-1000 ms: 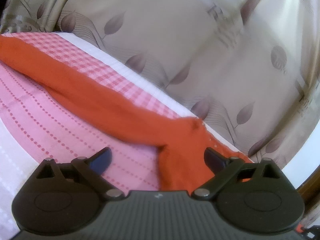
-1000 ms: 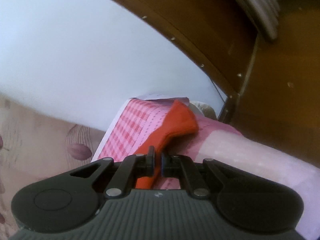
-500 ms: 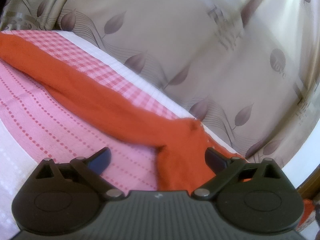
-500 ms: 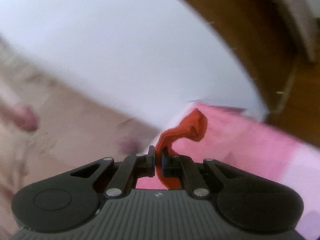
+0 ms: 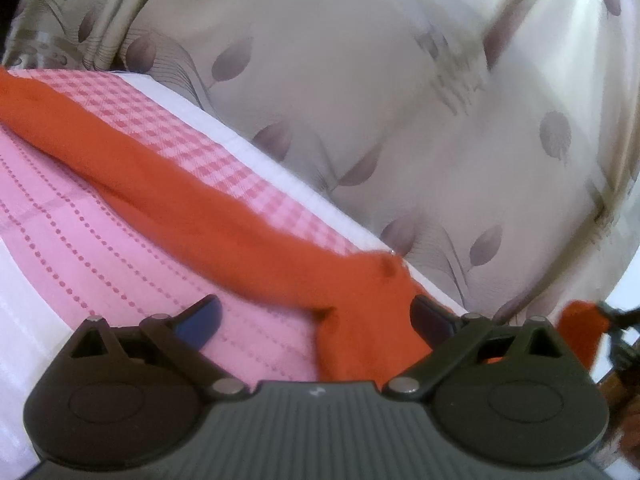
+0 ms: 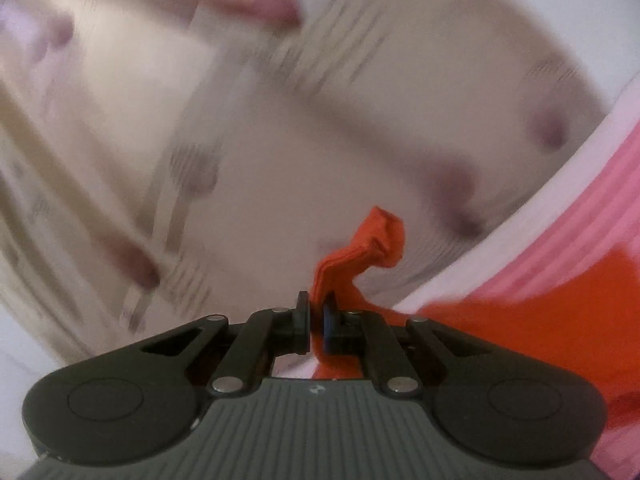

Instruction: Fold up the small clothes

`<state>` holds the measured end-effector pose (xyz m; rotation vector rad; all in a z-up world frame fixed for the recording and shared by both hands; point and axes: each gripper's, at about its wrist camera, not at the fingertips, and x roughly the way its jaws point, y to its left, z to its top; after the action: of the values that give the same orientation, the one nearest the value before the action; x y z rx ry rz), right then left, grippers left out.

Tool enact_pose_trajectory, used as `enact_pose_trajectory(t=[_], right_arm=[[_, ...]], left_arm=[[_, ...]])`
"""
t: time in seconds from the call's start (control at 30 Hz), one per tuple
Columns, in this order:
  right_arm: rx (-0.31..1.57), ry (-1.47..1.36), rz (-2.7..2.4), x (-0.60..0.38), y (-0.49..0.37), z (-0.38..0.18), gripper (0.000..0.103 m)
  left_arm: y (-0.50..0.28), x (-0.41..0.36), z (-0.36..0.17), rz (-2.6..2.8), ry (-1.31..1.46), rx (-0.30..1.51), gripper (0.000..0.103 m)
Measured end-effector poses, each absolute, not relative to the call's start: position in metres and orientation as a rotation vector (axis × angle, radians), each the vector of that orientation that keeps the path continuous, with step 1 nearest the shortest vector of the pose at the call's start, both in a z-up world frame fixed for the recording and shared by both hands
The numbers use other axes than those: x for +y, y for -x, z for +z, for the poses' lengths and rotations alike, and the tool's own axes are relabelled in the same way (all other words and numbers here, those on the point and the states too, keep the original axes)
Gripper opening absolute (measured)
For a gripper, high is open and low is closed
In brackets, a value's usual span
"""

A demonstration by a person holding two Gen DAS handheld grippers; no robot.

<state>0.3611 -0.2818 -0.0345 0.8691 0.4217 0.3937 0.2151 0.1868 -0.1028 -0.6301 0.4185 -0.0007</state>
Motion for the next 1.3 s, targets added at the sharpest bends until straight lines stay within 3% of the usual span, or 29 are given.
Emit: enact_pose_trajectory(t=[0.43, 1.1, 1.13, 1.23, 1.3], right_arm=[[0.626, -0.761, 0.472, -0.137, -0.382, -0.105, 0.011], [0.772, -0.723, 0.597, -0.083, -0.398, -0.13, 0.017], [0.78, -0.735, 0.627, -0.083, -0.398, -0.131, 0.019], [0.706, -0.763, 0.669, -0.097, -0.384, -0.12, 0.041], [0.63, -0.788, 0.692, -0.119, -0.365, -0.107, 0.049]], left_arm=[[-0.218, 0.192, -0.103, -0.005, 0.662, 0.41, 0.101], [-0.219, 0.195, -0.104, 0.001, 0.69, 0.41, 0.102], [-0.219, 0.195, -0.104, 0.0, 0.69, 0.411, 0.102], [-0.219, 0.195, -0.103, -0.006, 0.687, 0.411, 0.102], [-0.219, 0.194, -0.102, -0.022, 0.682, 0.405, 0.102]])
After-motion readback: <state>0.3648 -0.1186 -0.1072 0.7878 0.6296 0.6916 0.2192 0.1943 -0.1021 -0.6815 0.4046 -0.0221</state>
